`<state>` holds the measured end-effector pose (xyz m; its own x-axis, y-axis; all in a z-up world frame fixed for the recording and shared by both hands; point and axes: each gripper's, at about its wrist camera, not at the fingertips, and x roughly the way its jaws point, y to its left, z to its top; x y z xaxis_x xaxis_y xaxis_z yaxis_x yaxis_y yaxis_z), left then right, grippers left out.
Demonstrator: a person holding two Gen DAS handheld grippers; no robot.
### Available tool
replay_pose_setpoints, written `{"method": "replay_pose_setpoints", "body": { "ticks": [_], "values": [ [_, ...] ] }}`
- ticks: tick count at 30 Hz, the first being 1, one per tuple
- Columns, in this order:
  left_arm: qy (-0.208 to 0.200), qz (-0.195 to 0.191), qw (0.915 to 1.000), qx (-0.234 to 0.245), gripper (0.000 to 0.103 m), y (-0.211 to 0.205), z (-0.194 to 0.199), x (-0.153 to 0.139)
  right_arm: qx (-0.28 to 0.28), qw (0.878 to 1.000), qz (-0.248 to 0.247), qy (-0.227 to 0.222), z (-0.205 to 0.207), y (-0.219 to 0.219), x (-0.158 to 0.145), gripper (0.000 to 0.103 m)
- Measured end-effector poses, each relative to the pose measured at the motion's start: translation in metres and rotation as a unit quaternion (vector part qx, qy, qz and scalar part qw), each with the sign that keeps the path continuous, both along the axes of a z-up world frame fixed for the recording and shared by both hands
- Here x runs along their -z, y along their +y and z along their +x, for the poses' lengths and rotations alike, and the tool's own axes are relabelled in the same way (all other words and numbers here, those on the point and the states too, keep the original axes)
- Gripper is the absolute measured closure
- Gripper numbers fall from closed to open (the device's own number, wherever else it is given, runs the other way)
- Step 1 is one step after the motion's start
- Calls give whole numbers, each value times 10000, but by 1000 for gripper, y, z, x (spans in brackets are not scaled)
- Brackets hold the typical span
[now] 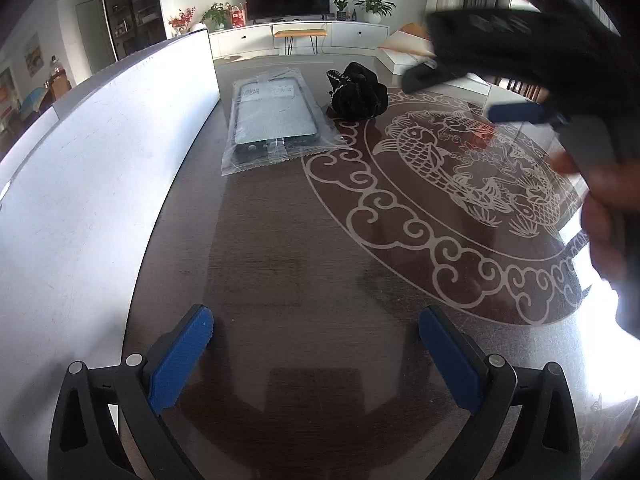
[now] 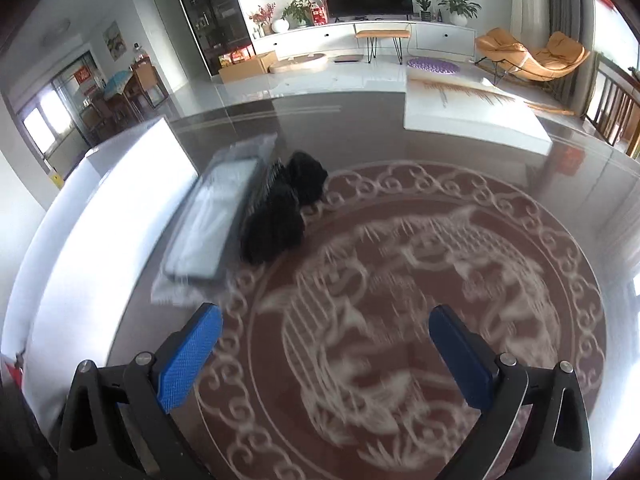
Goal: Organize objects
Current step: 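Close the right gripper on the black fuzzy gloves, then grasp the bagged phone screen protector with the left gripper while the right gripper lifts the gloves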
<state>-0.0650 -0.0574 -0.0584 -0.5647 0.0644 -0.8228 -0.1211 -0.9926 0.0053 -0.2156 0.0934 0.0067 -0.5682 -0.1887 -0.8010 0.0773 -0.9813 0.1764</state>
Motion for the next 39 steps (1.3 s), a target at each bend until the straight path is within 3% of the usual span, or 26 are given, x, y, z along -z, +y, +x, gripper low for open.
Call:
{"method": "replay_pose_setpoints", "body": {
  "ticks": [4,8,10,11,17,23,26,27,29,30,31,34,39],
  "values": [
    [2,2,10000,-2,0,0,0,0,-97,9997,-1,-244,-59,-29,6,19],
    [2,0,10000,2,0,0,0,0,-88,9996,27,-268,-86,-49,17,27],
    [3,-1,10000,3,0,0,0,0,-72,9992,41,-382,-91,-52,25,65],
    [3,-1,10000,3,0,0,0,0,-65,9989,76,-452,-92,-51,30,67],
    [5,0,10000,3,0,0,0,0,79,9990,407,-156,-47,-6,28,67],
    [6,2,10000,2,0,0,0,0,189,9962,836,142,65,61,29,67],
    [9,-7,10000,0,0,0,1,0,309,9956,819,320,116,79,29,66],
    [8,-6,10000,-2,0,0,1,0,380,9955,780,377,126,83,29,63],
    [5,-6,10000,2,0,0,1,0,434,9962,658,368,138,88,33,44],
    [3,-7,10000,2,0,0,1,0,474,9965,592,346,140,90,35,26],
    [-14,-12,10000,11,0,0,0,0,541,9965,522,353,142,93,37,18],
    [-186,60,9998,59,0,1,-11,-6,667,9968,325,293,147,100,41,14],
    [127,-201,9997,-74,0,17,-81,-44,601,9958,680,151,146,90,48,5]
  ]
}}
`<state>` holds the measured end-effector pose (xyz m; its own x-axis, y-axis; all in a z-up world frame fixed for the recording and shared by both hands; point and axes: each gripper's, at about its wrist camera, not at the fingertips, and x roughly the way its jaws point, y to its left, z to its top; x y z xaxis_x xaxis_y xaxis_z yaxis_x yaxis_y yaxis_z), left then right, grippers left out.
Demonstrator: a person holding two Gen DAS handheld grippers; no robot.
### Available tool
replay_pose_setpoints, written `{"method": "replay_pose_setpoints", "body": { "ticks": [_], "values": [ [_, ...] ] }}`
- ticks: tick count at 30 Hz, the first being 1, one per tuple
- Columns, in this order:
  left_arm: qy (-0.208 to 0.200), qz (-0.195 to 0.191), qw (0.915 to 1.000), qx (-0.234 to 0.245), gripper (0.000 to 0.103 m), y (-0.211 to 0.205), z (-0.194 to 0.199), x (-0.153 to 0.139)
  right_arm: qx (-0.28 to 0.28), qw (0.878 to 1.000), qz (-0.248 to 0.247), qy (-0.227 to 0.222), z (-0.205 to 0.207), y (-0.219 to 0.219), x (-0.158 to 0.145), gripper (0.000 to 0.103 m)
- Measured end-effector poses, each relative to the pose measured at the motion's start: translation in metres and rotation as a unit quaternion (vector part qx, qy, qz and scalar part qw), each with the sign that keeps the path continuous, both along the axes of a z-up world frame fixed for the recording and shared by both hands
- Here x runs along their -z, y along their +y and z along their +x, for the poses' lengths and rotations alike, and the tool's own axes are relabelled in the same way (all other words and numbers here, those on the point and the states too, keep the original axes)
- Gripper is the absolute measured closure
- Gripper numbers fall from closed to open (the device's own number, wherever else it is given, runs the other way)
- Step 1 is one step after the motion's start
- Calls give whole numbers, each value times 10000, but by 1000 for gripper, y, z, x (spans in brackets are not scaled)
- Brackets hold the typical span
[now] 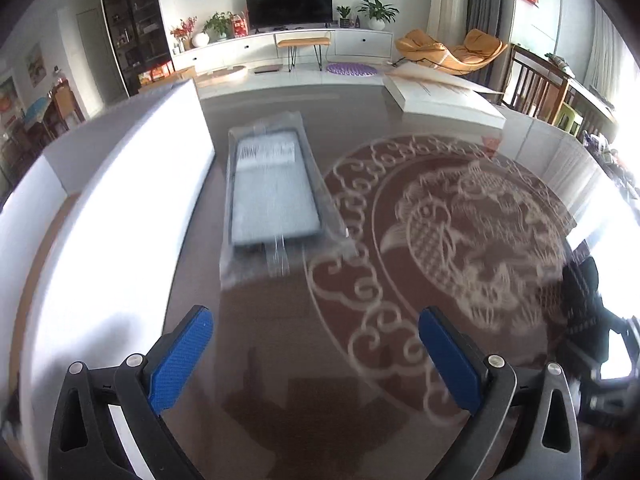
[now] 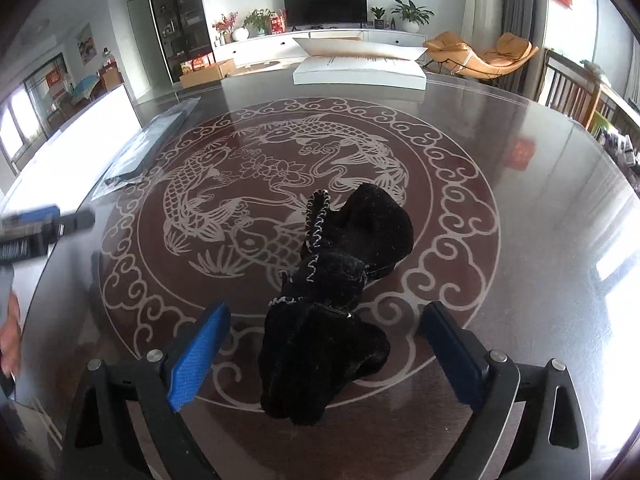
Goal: Organize objects
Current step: 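Grasp the bagged phone screen protector with the left gripper while the right gripper lifts the gloves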
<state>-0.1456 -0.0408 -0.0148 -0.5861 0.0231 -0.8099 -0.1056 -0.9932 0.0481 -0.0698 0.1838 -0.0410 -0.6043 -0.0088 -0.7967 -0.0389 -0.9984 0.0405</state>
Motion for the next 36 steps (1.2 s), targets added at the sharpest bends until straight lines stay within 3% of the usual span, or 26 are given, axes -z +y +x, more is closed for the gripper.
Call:
{"method": "replay_pose_setpoints", "body": {
  "ticks": [4,7,10,11,13,17,18,19,22,27,29,30,31,36],
  "values": [
    [-155,128,9989,-419,0,-5,-77,2,-90,9999,103,-58,-1,-5,2,2],
    [-287,196,9950,-936,5,-20,-107,18,-56,10000,68,-45,0,-4,2,2],
    [-504,66,9932,-1047,5,-18,-125,36,-56,10000,53,-43,-1,-3,2,2],
    [-634,-16,9922,-1072,1,-16,-130,44,-57,10000,54,-44,-1,-3,2,2],
    [-498,223,9935,-998,0,-15,-135,47,-55,10000,54,-43,-1,-3,2,2],
    [-551,212,9932,-1001,2,-14,-140,47,-56,10000,59,-46,-1,-3,2,2],
    [-382,194,9944,-965,24,-13,-134,44,-54,9999,71,-52,-1,-3,2,2],
    [-240,229,9957,-869,29,-13,-126,42,-56,9999,87,-58,-1,-3,2,2],
    [-91,209,9983,-531,29,-5,-85,46,-55,9999,126,-73,-1,-4,1,2],
    [51,326,9993,-164,29,7,24,51,-48,10000,1,-30,0,-2,0,3],
    [85,458,9989,-70,29,10,59,52,91,9997,-185,117,4,6,-4,19],
    [131,485,9987,-31,29,12,74,51,138,9991,-351,211,7,12,-6,41],
    [183,520,9985,7,29,12,87,49,125,9982,-509,276,9,17,-7,70],
    [484,901,9946,176,29,8,133,24,153,9968,-766,177,24,20,-18,70]
  ]
}}
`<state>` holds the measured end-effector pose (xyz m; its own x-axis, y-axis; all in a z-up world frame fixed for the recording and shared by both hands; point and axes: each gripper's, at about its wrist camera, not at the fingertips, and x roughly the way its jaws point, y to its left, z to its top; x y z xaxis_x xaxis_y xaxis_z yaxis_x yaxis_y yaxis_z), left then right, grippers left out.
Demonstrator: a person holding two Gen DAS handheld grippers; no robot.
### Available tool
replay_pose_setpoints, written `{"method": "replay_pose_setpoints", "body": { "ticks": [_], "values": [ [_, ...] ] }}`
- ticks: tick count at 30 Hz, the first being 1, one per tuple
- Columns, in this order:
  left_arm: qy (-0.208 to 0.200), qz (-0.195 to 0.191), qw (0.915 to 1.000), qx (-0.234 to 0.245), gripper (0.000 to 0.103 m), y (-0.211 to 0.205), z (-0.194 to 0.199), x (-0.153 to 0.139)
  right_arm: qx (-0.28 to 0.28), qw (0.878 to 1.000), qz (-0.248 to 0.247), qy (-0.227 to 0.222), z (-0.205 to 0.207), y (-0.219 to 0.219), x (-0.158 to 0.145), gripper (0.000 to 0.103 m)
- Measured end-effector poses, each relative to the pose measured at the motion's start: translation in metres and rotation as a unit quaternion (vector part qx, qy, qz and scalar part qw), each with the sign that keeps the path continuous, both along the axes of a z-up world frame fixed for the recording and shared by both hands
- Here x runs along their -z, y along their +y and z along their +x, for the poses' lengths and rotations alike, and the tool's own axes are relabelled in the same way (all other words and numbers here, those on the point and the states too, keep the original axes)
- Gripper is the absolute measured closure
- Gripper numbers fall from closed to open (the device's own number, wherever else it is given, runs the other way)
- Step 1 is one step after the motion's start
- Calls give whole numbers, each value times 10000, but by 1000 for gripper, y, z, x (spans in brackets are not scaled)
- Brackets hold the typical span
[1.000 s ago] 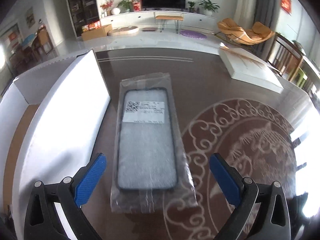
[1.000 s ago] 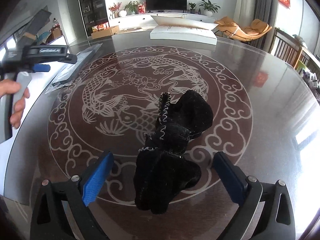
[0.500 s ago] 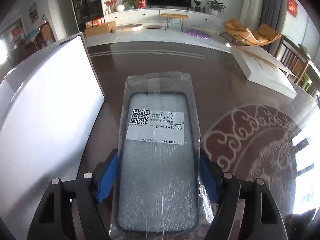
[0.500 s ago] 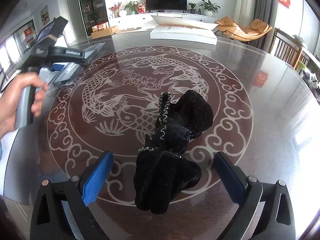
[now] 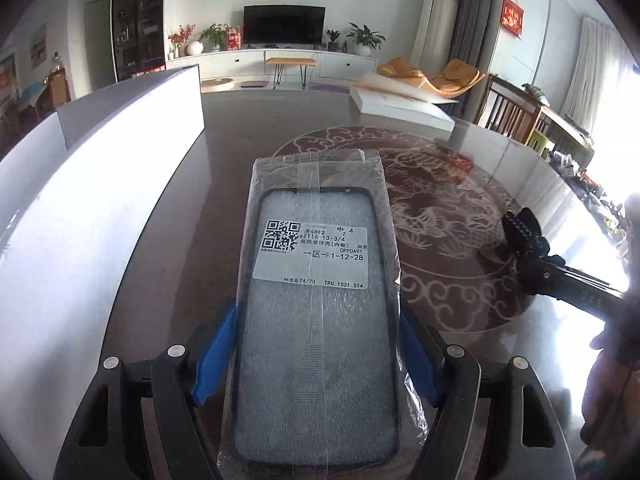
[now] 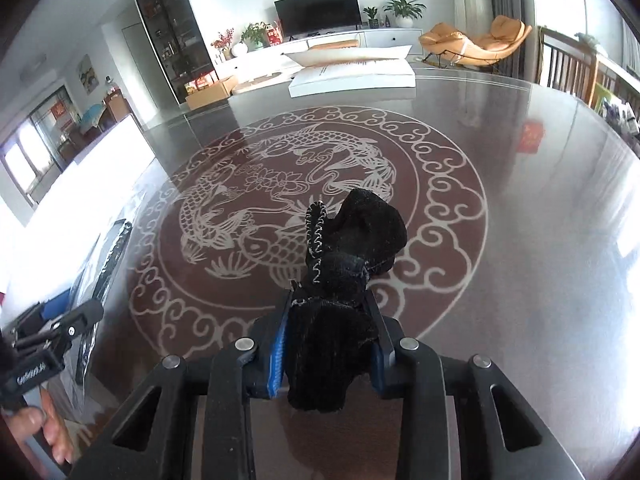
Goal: Organize objects
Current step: 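Grasp the bagged phone screen protector with the left gripper while the right gripper lifts the gloves, then carry gloves and screen protector into the cardboard box and open both grippers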
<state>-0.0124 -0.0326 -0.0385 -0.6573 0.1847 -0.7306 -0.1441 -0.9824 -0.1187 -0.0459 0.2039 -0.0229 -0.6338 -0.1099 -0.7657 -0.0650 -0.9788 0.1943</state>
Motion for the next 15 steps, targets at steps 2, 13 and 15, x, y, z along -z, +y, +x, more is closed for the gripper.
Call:
{"method": "replay_pose_setpoints", "body": {
  "ticks": [2,13,15],
  "values": [
    [148,203,9997,-19,29,-7,11,-17,-72,9999,-115,88,8,-7,-13,70],
    [729,757,9881,-1123,29,-168,25,-120,-2036,9706,-1037,752,3,-189,-127,70],
    [596,486,9859,-1485,29,-209,15,-117,-2555,9577,-1135,687,-1,-243,-137,70]
  ]
}}
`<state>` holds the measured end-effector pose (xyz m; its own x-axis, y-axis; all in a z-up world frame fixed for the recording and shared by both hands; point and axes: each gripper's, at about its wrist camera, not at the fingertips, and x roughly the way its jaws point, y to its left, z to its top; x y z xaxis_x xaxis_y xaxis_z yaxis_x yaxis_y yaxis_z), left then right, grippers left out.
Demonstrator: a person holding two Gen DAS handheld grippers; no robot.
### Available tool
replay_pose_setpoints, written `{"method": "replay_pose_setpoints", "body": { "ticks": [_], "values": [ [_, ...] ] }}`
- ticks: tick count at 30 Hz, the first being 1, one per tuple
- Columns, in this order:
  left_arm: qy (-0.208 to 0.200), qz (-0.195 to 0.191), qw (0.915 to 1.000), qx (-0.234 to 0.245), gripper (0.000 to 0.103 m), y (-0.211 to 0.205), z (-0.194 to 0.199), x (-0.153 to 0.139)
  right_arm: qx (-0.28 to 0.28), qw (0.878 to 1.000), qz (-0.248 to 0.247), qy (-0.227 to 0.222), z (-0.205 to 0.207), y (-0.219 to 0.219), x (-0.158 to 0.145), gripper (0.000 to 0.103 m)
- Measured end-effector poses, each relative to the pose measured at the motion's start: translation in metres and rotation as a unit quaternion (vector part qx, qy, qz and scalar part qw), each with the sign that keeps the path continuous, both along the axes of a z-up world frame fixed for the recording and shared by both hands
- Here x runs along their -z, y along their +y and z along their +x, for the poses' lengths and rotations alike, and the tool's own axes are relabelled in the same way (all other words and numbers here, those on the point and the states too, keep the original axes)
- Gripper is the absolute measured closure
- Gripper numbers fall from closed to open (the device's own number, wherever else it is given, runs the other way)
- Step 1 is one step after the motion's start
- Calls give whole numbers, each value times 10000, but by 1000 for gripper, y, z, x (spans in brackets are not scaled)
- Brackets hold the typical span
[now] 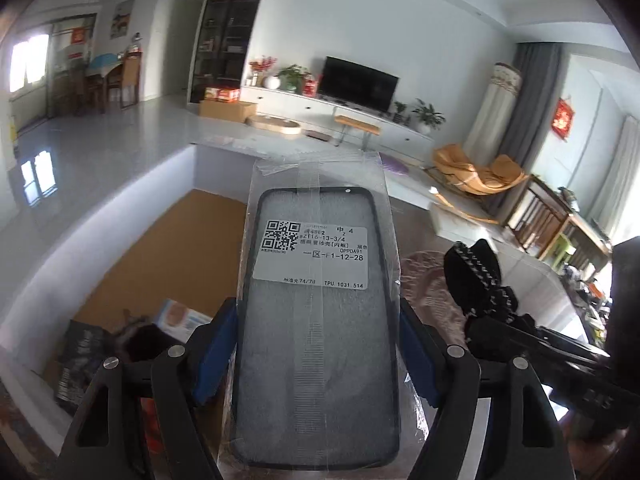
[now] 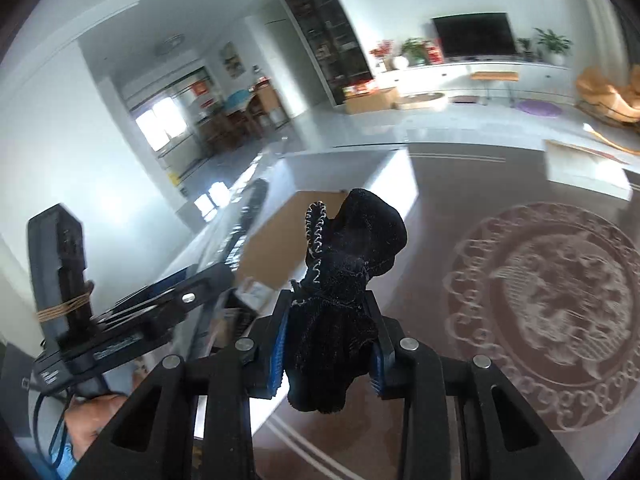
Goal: Organize objects
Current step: 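Carry gloves and screen protector into the cardboard box and open both grippers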
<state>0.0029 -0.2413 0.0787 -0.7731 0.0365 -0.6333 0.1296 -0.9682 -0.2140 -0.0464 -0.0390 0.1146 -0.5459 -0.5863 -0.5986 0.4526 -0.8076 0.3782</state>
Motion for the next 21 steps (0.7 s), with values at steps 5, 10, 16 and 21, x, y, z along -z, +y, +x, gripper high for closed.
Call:
{"method": "replay_pose_setpoints", "body": {
  "ticks": [5,10,16,21],
  "values": [
    [-931,-538,9929,-501,29,-75,-24,36,-883,9950,454,-56,-13,-109,0,69],
    [-1759,-612,9809,-560,27,-103,-42,76,-1257,9836,948,-884,-29,-161,42,49],
    [-1802,-1279,9711,-899,4,-102,-38,69,-1084,9864,781,-952,-33,-148,40,24],
    [-1675,-2015,9559,-1329,4,-94,-29,53,-878,9898,856,-729,-36,-133,21,18]
  ]
}}
